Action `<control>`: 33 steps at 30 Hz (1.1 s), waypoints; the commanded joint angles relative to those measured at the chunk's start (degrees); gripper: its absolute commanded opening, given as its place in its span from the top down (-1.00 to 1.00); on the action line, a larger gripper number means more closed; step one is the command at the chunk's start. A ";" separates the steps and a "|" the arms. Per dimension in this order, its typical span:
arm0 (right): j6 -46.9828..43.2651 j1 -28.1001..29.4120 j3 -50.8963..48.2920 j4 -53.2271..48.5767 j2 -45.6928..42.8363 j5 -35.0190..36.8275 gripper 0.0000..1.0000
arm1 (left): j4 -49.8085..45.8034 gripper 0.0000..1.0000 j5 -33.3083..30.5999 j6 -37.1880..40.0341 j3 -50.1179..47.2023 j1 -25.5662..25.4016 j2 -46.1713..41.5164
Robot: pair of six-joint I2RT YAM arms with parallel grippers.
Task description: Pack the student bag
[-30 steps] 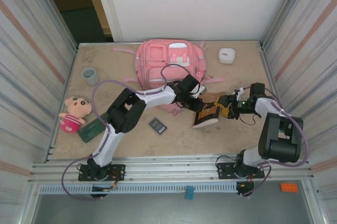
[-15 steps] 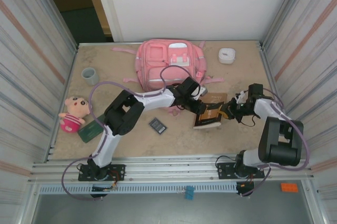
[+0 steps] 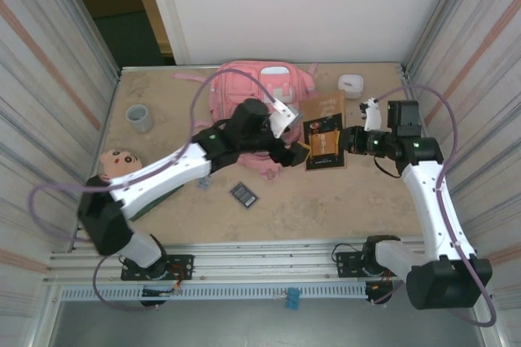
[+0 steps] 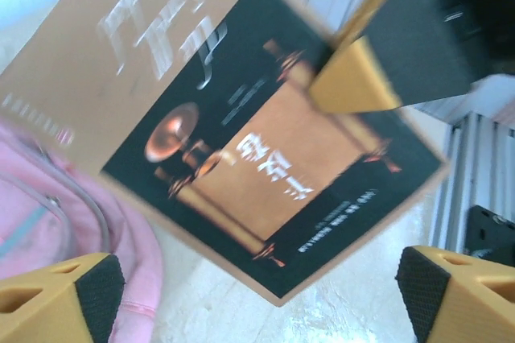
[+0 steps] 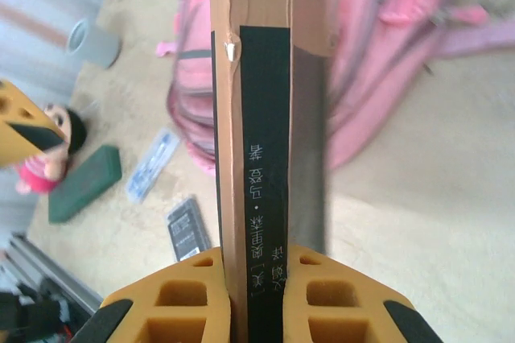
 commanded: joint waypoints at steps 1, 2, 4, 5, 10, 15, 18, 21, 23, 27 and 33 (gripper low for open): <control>-12.70 4.66 1.85 1.12 -2.00 0.51 1.00 | -2.57 -0.84 6.70 13.71 -5.51 2.99 -6.24; -16.40 6.32 1.73 1.78 -2.47 0.02 1.00 | -4.33 -0.83 9.37 14.91 -6.31 4.64 -8.29; -24.29 9.82 1.04 2.61 -3.18 -1.40 1.00 | -7.61 -0.81 14.67 16.95 -7.45 7.91 -11.52; -28.95 11.68 0.50 2.80 -3.98 -2.31 1.00 | -9.14 -0.79 17.09 18.52 -8.14 9.49 -13.31; -49.71 18.37 -1.90 1.12 -5.95 -2.29 1.00 | -11.40 -0.71 22.52 32.41 -14.08 12.09 -21.89; -60.97 23.31 0.63 -4.65 -1.56 2.70 1.00 | -11.49 -0.78 19.25 38.30 -17.03 12.18 -25.26; -64.17 25.04 2.48 -6.83 0.82 3.15 1.00 | -14.64 -0.78 17.64 41.37 -16.30 12.18 -24.25; -65.30 26.30 3.47 -6.89 2.23 2.49 1.00 | -15.95 -0.75 20.04 41.99 -15.79 12.02 -22.39; -65.33 26.70 3.94 -6.18 2.91 1.00 1.00 | -15.92 -0.69 22.05 41.83 -15.80 11.59 -21.06; -65.00 26.80 4.05 -4.47 3.39 -1.67 1.00 | -15.74 -0.46 22.81 41.91 -15.45 10.47 -18.51; -62.93 26.51 4.48 -2.80 3.59 -0.82 0.88 | -14.25 0.64 22.97 40.89 -15.91 10.96 -17.40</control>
